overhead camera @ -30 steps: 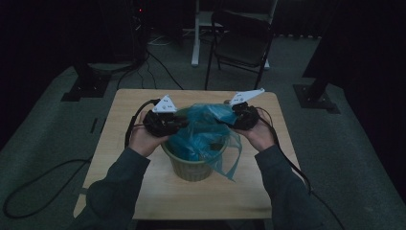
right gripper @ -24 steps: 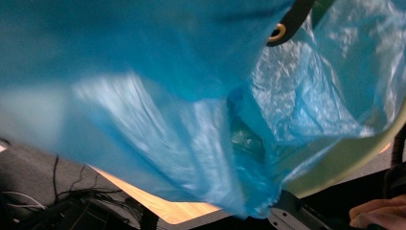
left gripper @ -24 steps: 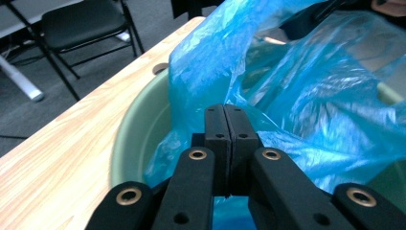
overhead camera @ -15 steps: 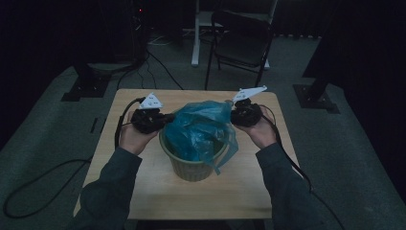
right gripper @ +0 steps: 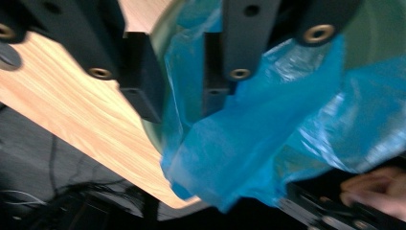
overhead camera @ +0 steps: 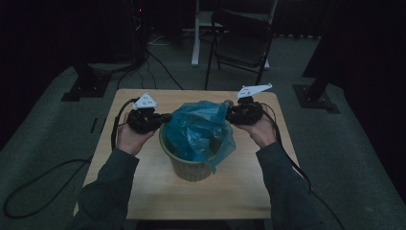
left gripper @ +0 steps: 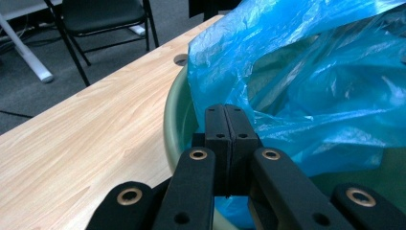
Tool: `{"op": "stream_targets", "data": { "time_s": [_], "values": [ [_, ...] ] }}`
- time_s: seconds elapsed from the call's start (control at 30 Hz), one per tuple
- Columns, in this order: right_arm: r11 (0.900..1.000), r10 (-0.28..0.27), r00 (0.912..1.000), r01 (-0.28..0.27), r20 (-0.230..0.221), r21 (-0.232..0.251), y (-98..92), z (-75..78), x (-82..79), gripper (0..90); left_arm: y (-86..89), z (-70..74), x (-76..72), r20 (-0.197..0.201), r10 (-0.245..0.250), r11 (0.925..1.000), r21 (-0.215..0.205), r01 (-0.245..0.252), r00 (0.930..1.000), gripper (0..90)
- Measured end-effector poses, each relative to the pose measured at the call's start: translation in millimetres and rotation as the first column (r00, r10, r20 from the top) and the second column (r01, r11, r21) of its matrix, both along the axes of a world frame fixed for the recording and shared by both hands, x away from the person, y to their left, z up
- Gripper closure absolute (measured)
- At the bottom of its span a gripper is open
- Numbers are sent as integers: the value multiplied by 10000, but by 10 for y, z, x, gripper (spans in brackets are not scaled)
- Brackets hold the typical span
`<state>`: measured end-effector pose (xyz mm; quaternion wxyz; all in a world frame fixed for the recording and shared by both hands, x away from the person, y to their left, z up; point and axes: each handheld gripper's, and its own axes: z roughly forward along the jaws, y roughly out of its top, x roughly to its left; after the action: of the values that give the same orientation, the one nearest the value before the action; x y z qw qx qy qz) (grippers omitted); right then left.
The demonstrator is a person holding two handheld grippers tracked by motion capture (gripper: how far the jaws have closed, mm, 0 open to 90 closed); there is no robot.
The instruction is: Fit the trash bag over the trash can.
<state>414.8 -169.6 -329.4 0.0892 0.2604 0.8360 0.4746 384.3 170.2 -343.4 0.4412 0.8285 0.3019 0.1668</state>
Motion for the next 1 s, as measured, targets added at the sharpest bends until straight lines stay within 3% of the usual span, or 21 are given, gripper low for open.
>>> {"op": "stream_targets", "data": {
  "time_s": [0.1,0.4,0.53,0.63,0.7,0.83,0.93,1.0],
  "values": [
    [10000,-44,10000,44,30,42,8,6,8,617,-25,13,-4,21,-72,9999,-96,72,10000,898],
    [9988,-191,9996,181,-223,-446,218,-40,136,531,-87,40,-20,112,-168,9997,-200,171,9998,898],
    [9966,-386,9992,375,-124,-730,251,-55,166,521,-80,45,-22,126,-193,9994,-276,197,9997,898],
    [9947,-544,9980,514,-318,-892,320,-83,275,531,-80,45,-22,135,-200,9992,-330,204,9997,898],
    [9928,-605,9974,559,-404,-1060,365,-102,319,597,-79,43,-22,124,-193,9993,-333,197,9997,898],
    [9877,-782,9956,703,-516,-1398,397,-147,374,874,-60,31,-23,98,-124,9995,-287,127,9999,897],
    [9855,-922,9947,848,-446,-1468,392,-152,379,900,-52,27,-22,89,-102,9995,-283,105,9999,896],
    [9768,-1462,9885,1381,-385,-1639,322,-136,385,900,21,1,-3,0,68,9994,-336,-67,10000,896]
  ]
}}
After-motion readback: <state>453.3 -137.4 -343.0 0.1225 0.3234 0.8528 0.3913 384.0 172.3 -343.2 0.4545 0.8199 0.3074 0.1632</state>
